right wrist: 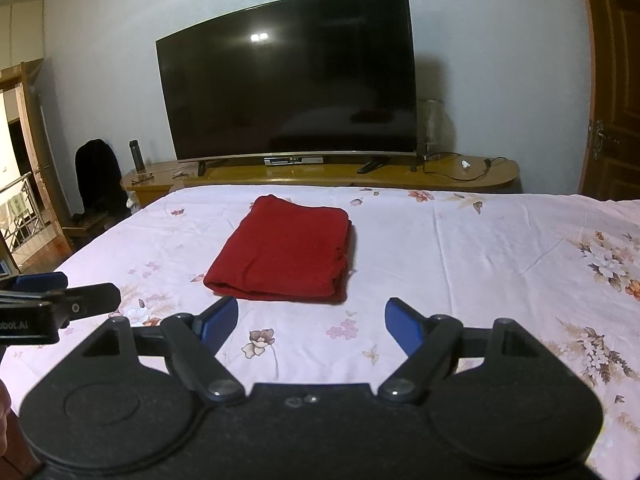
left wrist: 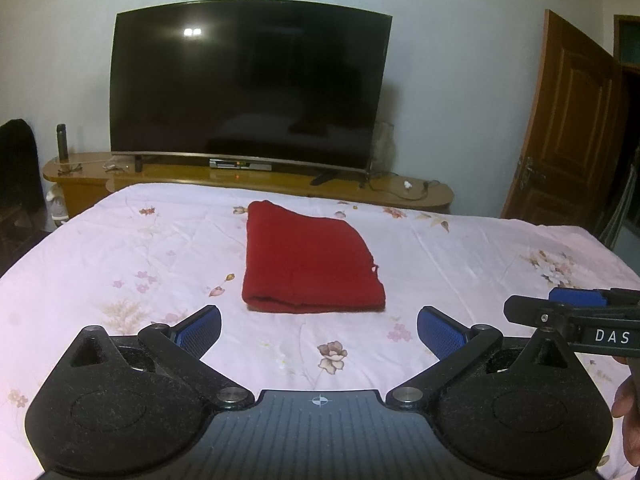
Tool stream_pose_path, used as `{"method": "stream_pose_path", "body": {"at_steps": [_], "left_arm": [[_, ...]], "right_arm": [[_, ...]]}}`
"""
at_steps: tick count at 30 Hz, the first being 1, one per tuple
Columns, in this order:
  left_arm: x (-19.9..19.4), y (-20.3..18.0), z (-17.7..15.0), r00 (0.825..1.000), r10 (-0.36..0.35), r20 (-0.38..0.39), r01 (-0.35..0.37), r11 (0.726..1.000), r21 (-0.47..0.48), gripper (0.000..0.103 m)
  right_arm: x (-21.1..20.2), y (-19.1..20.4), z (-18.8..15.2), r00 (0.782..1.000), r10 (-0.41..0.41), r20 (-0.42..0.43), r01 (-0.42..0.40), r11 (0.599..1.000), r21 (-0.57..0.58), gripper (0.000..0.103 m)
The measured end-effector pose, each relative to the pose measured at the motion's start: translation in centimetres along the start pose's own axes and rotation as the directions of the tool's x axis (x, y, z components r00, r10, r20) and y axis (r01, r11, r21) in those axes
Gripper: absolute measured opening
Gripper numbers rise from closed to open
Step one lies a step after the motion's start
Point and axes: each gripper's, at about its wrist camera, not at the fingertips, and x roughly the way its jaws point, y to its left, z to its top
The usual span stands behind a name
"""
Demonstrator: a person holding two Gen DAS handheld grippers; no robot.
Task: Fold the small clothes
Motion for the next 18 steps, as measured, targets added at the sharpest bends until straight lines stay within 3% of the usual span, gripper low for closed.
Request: {"method": "stream_pose_path", "body": {"at_steps": [18], "left_arm": [[0.26, -0.10, -0.06, 1.000, 0.004, 0.001, -0.004, 1.000, 0.005, 0.103]], "right_arm": [[0.18, 0.03, 0.11, 1.000, 0.000, -0.004, 0.000, 1.000, -0.008, 0.081]]}}
